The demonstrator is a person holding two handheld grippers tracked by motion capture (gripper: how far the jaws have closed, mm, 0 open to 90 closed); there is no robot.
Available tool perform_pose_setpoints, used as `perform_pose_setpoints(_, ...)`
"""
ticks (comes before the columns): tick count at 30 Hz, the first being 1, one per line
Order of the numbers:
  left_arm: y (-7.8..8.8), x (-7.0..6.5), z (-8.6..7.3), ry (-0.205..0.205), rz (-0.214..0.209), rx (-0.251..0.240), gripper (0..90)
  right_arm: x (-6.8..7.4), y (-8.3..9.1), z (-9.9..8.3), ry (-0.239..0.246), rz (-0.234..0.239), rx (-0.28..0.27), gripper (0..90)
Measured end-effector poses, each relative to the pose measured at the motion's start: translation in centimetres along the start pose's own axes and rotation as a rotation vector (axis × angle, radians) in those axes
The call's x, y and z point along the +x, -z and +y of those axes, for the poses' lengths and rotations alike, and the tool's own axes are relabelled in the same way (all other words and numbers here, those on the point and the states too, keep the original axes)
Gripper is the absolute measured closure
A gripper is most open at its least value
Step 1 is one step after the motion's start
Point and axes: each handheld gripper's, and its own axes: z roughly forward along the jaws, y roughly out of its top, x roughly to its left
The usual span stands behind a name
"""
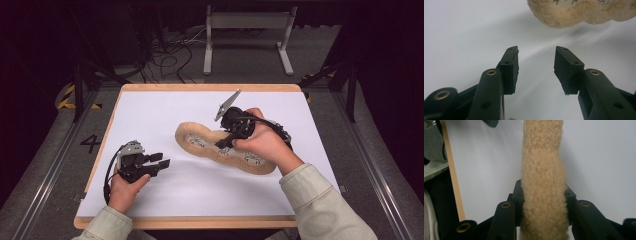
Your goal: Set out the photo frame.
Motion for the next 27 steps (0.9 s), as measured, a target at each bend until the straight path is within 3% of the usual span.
perform_pose_setpoints(4, 0.3, 0.4, 0.0, 0.008, 0.004, -0.011, 55.0, 0.4, 0.1, 0.0, 0.074, 0.031, 0.027, 67.0)
perform_pose_setpoints(5, 0.3, 0.4, 0.0, 0.008, 0.004, -0.011, 55.0, 0.4, 0.1, 0.0, 0.074, 0.031, 0.027, 67.0)
perform_pose_setpoints(9, 0.6, 0.9, -0.1, 0.014, 0.02, -0.018, 55.1, 0.8, -0.4, -0.1, 0.157, 0.103, 0.043, 67.0)
perform_pose_setpoints(12, 0.7, 1.2, -0.2, 0.029, 0.025, -0.02, 55.1, 0.9, -0.9, -0.2, 0.208, 0.112, 0.049, 67.0)
perform_pose_setpoints(19, 0.8, 1.4, -0.2, 0.028, 0.027, -0.021, 55.2, 0.4, -1.5, -0.6, 0.244, 0.154, 0.042, 67.0)
perform_pose_setpoints(27, 0.7, 1.4, -0.2, 0.026, 0.028, -0.017, 55.2, -0.2, -2.7, -1.5, 0.219, 0.176, 0.045, 66.9)
